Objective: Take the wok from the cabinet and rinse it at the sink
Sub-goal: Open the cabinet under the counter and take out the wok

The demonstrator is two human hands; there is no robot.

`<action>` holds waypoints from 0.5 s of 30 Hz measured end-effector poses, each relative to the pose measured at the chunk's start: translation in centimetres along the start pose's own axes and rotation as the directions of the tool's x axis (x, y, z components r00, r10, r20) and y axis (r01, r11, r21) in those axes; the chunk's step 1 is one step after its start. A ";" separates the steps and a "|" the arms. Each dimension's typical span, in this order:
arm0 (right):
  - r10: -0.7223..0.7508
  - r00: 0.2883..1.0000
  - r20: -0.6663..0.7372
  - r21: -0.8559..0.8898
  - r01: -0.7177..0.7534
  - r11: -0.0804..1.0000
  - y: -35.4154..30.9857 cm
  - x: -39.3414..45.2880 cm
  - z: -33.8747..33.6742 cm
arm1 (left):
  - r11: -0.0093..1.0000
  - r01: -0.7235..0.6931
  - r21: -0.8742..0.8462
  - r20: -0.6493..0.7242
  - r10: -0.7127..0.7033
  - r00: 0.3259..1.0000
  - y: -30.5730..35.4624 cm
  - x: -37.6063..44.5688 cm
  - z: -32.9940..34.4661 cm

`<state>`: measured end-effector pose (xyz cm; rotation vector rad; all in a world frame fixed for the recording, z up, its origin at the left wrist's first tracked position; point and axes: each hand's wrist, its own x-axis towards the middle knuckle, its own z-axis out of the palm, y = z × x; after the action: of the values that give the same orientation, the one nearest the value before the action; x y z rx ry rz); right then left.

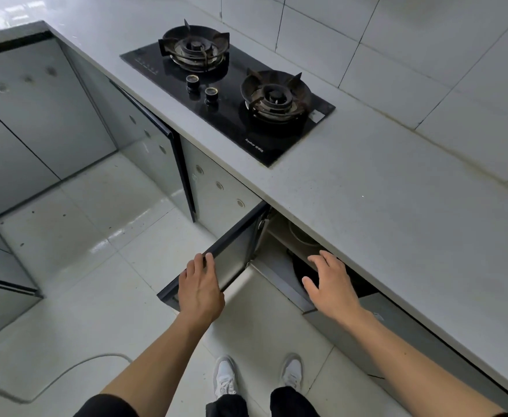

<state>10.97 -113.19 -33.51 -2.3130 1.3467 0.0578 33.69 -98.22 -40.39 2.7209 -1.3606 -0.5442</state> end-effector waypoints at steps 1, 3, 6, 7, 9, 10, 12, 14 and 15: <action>0.008 1.000 -0.006 -0.001 -0.008 1.000 0.2 -0.3 -0.4 | 1.000 0.008 -0.006 0.018 -0.008 1.000 0.1 0.1 -0.5; 0.015 1.000 -0.019 -0.023 -0.015 1.000 0.7 -1.1 -1.1 | 1.000 0.016 0.013 0.065 -0.017 0.998 0.5 0.5 -1.5; 0.003 0.999 -0.052 -0.083 -0.007 0.997 1.8 -2.5 -2.5 | 0.998 -0.008 0.057 0.128 0.001 0.992 1.8 1.2 -2.8; 0.011 0.998 -0.060 -0.094 -0.017 0.995 2.3 -3.0 -3.0 | 0.998 -0.031 0.062 0.141 0.022 0.990 2.5 1.4 -3.1; 0.043 0.996 -0.083 -0.112 -0.052 0.992 3.3 -4.1 -3.6 | 0.989 -0.122 0.082 0.162 0.107 0.981 4.5 1.7 -3.8; 0.064 0.993 -0.096 -0.121 -0.075 0.990 4.0 -4.7 -3.8 | 0.980 -0.180 0.085 0.166 0.165 0.972 5.8 1.8 -4.1; 0.110 0.987 -0.116 -0.123 -0.124 0.985 5.5 -6.0 -3.9 | 0.954 -0.294 0.059 0.149 0.282 0.948 8.9 1.9 -4.7; 0.161 0.979 -0.124 -0.097 -0.174 0.980 7.3 -7.3 -4.0 | 0.923 -0.383 0.034 0.125 0.376 0.918 12.1 1.7 -5.2; 0.188 0.974 -0.128 -0.080 -0.199 0.977 8.2 -7.9 -4.1 | 0.907 -0.420 0.028 0.119 0.414 0.903 13.7 1.6 -5.4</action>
<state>-0.79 -111.85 -30.80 -2.2841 1.6599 0.0450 25.82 -108.43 -33.06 2.3499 -1.9398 -0.6320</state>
